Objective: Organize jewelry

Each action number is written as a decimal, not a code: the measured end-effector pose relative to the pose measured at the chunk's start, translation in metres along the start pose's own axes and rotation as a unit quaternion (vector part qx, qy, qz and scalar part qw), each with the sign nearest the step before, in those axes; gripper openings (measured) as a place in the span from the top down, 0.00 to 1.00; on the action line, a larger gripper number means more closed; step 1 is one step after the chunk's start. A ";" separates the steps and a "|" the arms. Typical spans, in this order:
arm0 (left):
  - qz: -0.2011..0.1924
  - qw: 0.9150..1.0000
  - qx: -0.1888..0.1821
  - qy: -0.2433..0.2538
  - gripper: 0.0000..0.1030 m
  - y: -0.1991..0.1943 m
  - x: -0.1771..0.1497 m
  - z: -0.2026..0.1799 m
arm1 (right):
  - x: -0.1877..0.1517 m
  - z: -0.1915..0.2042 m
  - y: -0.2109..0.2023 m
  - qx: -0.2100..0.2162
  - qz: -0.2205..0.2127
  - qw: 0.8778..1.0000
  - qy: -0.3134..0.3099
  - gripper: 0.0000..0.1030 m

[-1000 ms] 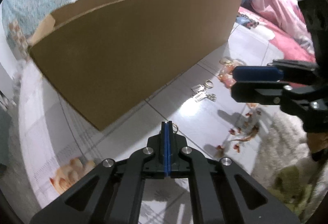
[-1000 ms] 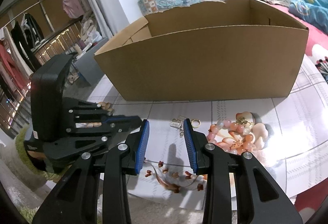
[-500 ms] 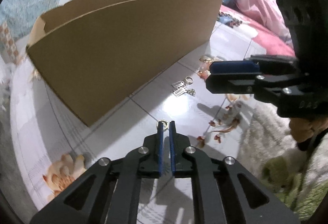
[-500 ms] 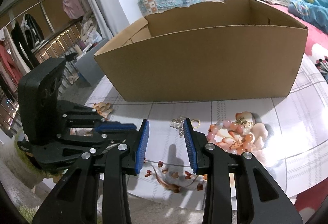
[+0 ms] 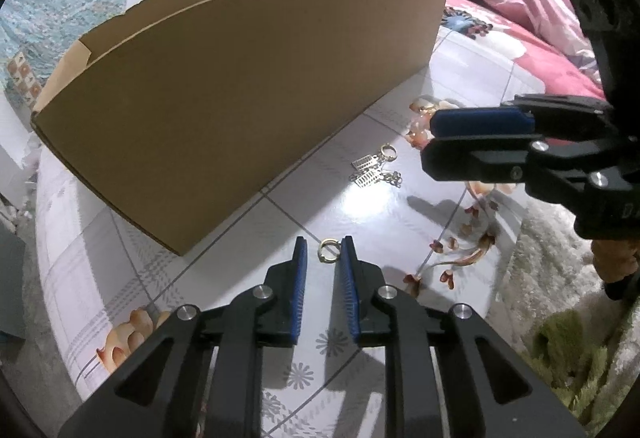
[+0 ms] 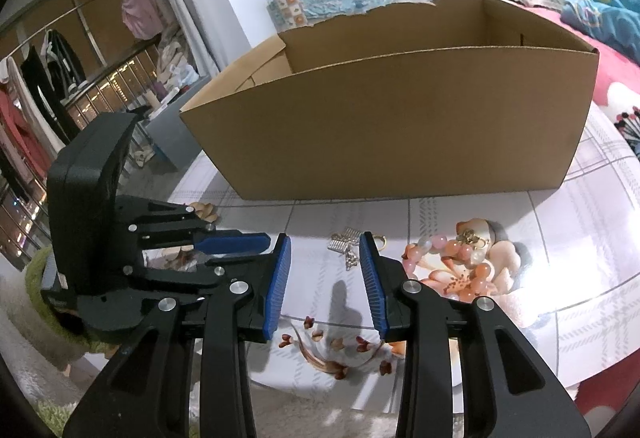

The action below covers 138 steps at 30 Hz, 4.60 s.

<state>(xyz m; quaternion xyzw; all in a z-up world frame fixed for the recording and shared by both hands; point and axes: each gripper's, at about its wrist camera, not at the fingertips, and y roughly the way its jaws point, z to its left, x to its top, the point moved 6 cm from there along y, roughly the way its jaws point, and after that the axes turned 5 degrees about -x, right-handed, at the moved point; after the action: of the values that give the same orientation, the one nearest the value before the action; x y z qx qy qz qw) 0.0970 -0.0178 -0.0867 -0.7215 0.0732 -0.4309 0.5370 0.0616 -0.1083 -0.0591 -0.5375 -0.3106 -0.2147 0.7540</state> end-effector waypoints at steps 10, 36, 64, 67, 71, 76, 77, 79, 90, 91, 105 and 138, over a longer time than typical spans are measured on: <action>0.002 1.000 0.008 -0.020 0.84 0.005 0.006 -0.006 | 0.001 0.000 -0.002 0.001 -0.003 1.000 0.000 0.67; -0.040 0.998 0.037 -0.034 0.89 -0.010 0.003 0.015 | -0.001 0.013 0.011 -0.024 0.011 0.999 -0.046 0.71; -0.051 0.997 0.027 -0.041 0.89 -0.012 -0.004 0.022 | 0.004 0.013 0.021 -0.058 0.051 0.995 -0.067 1.00; -0.057 0.997 0.029 -0.041 0.89 -0.016 -0.003 0.021 | 0.012 0.009 0.008 -0.046 0.038 0.997 -0.056 1.00; -0.071 0.996 0.031 -0.040 0.89 -0.027 0.000 0.020 | 0.020 0.006 -0.009 -0.021 0.015 0.999 -0.038 1.00; -0.103 0.993 0.016 -0.049 0.89 -0.053 0.012 0.019 | 0.047 0.000 -0.035 0.009 -0.022 0.999 -0.021 1.00; -0.112 0.992 0.011 -0.049 0.89 -0.061 0.017 0.019 | 0.051 0.000 -0.037 0.014 -0.028 0.999 -0.020 1.00; -0.138 0.989 0.003 -0.044 0.89 -0.079 0.030 0.017 | 0.068 0.003 -0.048 0.025 -0.049 0.998 -0.023 1.00; -0.178 0.984 0.001 -0.016 0.89 -0.106 0.101 0.043 | 0.160 0.008 -0.028 0.087 -0.067 0.994 -0.027 1.00; -0.165 0.986 0.002 -0.020 0.89 -0.096 0.106 0.050 | 0.166 0.005 -0.014 0.085 -0.050 0.995 -0.025 1.00; -0.080 0.994 0.017 -0.072 0.84 -0.024 0.127 0.096 | 0.168 -0.026 0.068 0.074 0.078 0.994 0.025 0.79; -0.057 0.997 -0.014 0.040 0.71 0.023 0.045 -0.014 | 0.011 -0.049 0.008 0.081 0.047 0.990 0.105 0.82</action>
<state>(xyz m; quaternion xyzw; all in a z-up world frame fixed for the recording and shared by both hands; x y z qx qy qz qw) 0.1235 -0.0625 -0.0812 -0.7141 0.0594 -0.4884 0.4980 0.0863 -0.1518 -0.0677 -0.4634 -0.2205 -0.2081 0.8327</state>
